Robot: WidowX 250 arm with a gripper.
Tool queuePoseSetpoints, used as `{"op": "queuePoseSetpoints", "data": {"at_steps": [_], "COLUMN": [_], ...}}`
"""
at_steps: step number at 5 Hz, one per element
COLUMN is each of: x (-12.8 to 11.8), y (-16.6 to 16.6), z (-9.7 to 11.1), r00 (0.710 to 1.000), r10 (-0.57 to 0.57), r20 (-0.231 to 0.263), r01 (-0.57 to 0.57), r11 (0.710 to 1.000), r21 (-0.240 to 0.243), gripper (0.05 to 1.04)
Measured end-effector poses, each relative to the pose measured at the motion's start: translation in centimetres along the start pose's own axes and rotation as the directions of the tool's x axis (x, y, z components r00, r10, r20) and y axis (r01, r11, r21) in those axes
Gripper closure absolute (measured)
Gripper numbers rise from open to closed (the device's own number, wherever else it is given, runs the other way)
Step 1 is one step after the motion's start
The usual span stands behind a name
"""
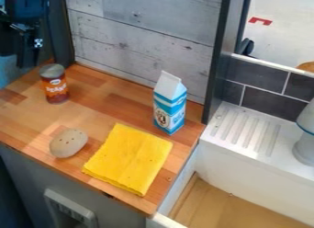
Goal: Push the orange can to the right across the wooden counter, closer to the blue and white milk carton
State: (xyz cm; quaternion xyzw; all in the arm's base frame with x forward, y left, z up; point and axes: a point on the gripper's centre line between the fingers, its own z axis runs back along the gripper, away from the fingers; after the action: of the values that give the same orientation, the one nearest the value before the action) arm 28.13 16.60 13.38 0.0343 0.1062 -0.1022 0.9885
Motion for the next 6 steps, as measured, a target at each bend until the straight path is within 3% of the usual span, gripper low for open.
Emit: {"op": "queuePoseSetpoints", "data": {"at_steps": [1,3,5,6], "x": [0.2,1.0,2.2,2.9], "y": [-0.2,3.3,5.3,6.4], "z": [-0.9,-0.8,-2.8,-3.1], "r00": [1.0,0.994,0.981,0.975], "r10": [-0.007,0.104,0.191,0.221], "r20": [-0.022,0.036,-0.009,0.002], "r01": [0.006,-0.099,-0.19,-0.218], "r11": [1.0,0.988,0.966,0.961], "r21": [-0.02,-0.116,-0.173,-0.17], "gripper": [0.083,0.083,0.083,0.083]}}
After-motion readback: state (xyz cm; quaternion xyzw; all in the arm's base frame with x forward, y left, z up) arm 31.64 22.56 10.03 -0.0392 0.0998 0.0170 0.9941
